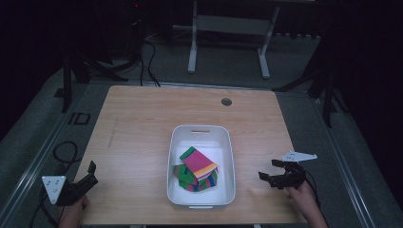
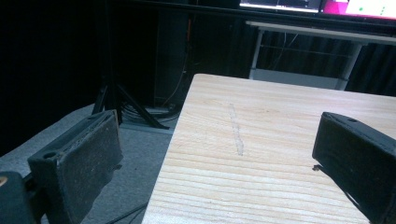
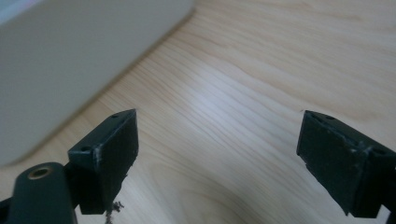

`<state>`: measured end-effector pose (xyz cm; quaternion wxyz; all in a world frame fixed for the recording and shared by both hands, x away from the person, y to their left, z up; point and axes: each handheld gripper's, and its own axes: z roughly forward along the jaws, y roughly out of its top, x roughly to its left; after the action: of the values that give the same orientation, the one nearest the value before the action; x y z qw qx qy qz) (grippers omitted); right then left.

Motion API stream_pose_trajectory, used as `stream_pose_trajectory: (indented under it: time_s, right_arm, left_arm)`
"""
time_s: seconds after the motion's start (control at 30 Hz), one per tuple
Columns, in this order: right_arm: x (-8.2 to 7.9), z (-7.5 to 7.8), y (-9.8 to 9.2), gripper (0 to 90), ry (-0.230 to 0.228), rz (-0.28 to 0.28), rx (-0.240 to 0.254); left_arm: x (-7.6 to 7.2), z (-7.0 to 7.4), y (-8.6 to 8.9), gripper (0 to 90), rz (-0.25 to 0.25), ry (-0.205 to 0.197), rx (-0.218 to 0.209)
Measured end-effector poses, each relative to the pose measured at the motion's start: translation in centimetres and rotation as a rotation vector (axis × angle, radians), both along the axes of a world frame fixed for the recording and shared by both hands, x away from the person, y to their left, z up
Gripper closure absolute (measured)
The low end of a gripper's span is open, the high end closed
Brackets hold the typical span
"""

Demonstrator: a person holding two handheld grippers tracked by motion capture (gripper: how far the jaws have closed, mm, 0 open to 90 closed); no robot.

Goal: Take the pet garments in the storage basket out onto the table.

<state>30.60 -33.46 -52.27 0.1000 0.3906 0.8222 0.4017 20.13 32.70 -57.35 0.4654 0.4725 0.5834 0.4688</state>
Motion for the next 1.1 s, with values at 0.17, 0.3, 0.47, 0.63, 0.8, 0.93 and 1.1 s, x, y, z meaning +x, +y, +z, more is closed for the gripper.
stream_pose_trajectory:
  time_s: [0.17,0.3,0.47,0.63,0.8,0.93,1.1]
  right_arm:
    - [0.1,1.8,1.9,11.9,-0.004,0.043,0.023]
    - [0.4,3.3,3.8,12.0,-0.019,0.112,0.022]
    - [0.6,4.4,5.2,12.0,-0.043,0.148,0.023]
    - [1.0,5.6,7.1,12.6,-0.058,0.204,0.02]
    - [1.2,6.5,9.2,12.5,-0.077,0.247,0.017]
    - [1.4,7.2,11.3,12.5,-0.068,0.305,0.02]
    - [1.6,7.5,13.1,12.3,-0.052,0.349,0.036]
  left_arm:
    - [0.0,0.0,0.0,1.8,-0.003,0.001,-0.002]
    - [0.0,0.0,0.0,1.8,-0.004,0.0,-0.002]
    - [0.0,0.0,0.1,1.8,-0.006,0.001,-0.006]
    - [0.0,0.0,0.1,1.8,-0.008,-0.002,-0.008]
    - [0.0,0.0,0.1,1.8,-0.011,-0.002,-0.013]
    - [0.0,0.0,0.1,1.8,-0.014,-0.002,-0.015]
    - [0.0,0.0,0.2,1.8,-0.018,-0.003,-0.015]
